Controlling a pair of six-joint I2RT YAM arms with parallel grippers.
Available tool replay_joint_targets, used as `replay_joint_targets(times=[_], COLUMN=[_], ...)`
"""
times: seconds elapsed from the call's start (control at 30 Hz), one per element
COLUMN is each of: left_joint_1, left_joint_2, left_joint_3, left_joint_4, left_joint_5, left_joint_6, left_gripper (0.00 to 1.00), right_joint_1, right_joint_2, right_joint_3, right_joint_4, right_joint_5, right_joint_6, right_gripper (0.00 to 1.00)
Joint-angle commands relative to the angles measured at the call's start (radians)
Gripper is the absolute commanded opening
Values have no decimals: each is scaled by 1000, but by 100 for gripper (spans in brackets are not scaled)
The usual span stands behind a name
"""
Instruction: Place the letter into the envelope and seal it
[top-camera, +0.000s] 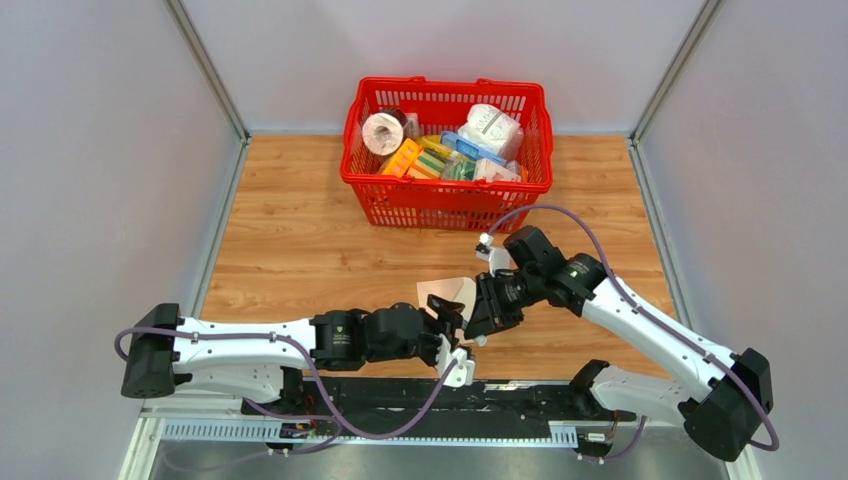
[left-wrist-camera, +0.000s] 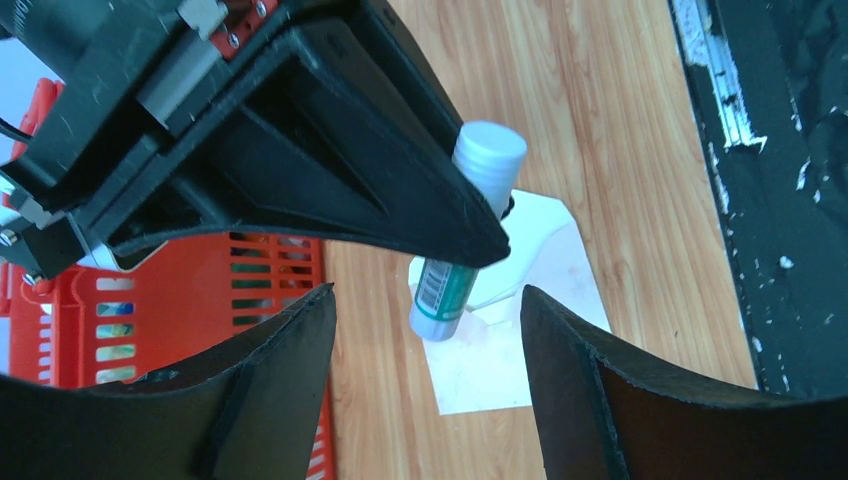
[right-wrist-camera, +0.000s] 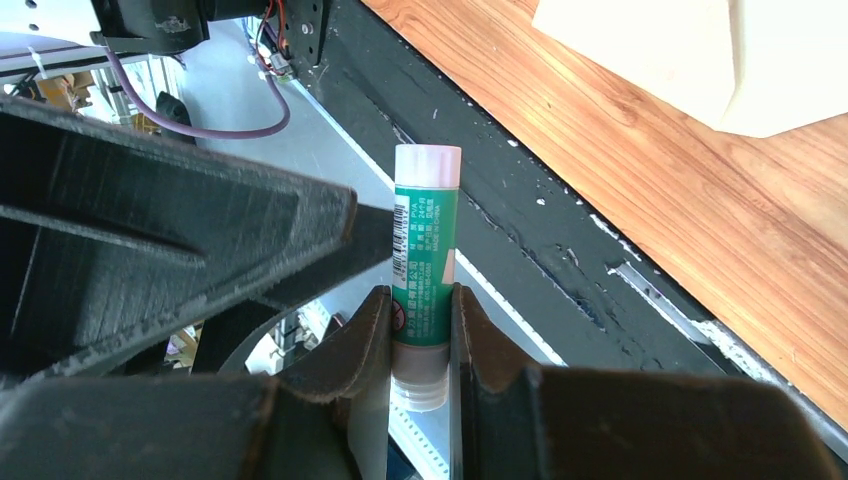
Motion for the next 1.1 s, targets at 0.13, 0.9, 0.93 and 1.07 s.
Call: replay_joint_targets(times=[0.13,0.9,0.93,1.07], left_joint_1=[35,41,41,43], left_joint_2=[12,23,23,38], left_joint_3=[9,20,18,47], left_joint_4=[51,66,68,58], left_joint_5=[104,83,77,6], left_joint_6=[-73,-134,-152,-296], left_gripper=[72,0,0,0], right_joint_1=[-2,-2,-4,-2], right_joint_2=[31,61,58,22], right_joint_3=[61,78,83,148], right_joint_4=[72,72,67,0], right_joint_5=[-74,-144,-131,20], right_joint_6=[39,45,45,10], right_gripper=[0,24,35,66])
